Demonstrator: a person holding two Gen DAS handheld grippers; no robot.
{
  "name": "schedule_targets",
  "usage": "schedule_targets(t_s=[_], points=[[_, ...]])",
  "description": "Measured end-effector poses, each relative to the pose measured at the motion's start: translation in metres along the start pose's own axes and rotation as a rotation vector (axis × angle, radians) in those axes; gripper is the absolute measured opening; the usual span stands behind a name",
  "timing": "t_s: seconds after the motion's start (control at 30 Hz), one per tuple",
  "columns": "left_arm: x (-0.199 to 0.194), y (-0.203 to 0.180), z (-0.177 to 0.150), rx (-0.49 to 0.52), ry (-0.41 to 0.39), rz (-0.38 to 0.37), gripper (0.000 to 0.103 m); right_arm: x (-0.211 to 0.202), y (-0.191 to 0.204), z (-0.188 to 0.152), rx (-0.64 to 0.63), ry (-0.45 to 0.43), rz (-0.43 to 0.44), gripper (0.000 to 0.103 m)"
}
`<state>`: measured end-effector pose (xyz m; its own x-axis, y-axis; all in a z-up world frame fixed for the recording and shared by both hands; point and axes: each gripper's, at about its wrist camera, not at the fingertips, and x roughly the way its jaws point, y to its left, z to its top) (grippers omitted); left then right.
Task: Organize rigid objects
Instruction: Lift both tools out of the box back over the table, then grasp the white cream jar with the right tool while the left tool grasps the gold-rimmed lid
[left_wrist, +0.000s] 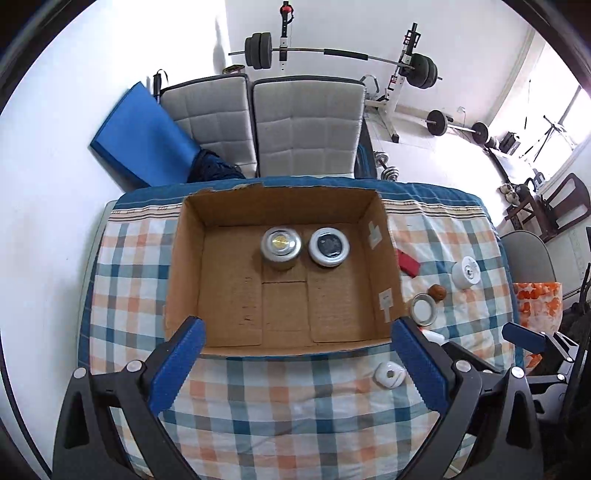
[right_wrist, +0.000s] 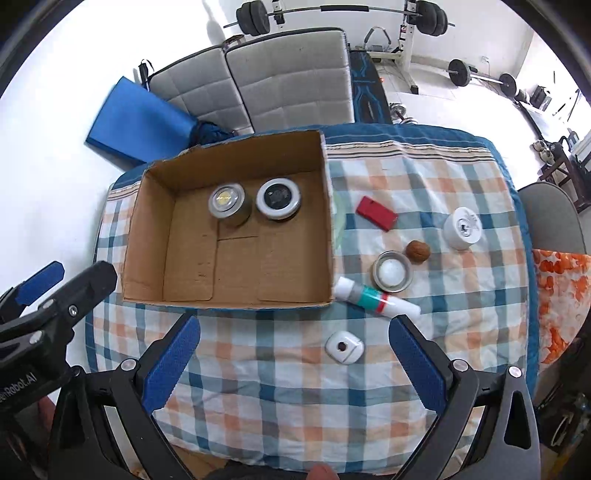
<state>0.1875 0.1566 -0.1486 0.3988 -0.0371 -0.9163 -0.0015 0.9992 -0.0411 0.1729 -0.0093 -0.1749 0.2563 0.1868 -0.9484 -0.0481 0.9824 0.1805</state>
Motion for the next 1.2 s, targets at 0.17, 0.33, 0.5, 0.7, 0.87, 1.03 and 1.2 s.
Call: schedule_targets(t_s=[0.17, 0.33, 0.5, 0.7, 0.87, 1.03, 1.2], points=[[0.016, -0.052, 0.015, 0.025, 0.013, -0.042, 0.103, -0.006, -0.060, 0.013, 0.076, 0.010, -0.022, 0.103], [0.054, -0.114, 0.036, 0.053, 0.066, -0.084, 0.103, 0.004, -0.144, 0.028, 0.178, 0.043, -0.061, 0.103], [0.116, -0.168, 0.050, 0.076, 0.149, -0.039, 0.103, 0.031, -0.224, 0.047, 0.264, 0.076, -0.094, 0.103], [0.185, -0.202, 0.030, 0.085, 0.276, 0.018, 0.103, 0.091, -0.283, 0.062, 0.260, 0.164, -0.071, 0.103], [0.221, -0.225, 0.012, 0.108, 0.340, 0.037, 0.103, 0.131, -0.313, 0.049, 0.240, 0.249, -0.027, 0.103], [0.248, -0.247, 0.006, 0.127, 0.374, 0.054, 0.103, 0.154, -0.337, 0.052, 0.221, 0.272, -0.038, 0.103], [0.278, -0.246, 0.003, 0.073, 0.438, 0.072, 0.103, 0.175, -0.342, 0.071, 0.154, 0.273, -0.053, 0.103]])
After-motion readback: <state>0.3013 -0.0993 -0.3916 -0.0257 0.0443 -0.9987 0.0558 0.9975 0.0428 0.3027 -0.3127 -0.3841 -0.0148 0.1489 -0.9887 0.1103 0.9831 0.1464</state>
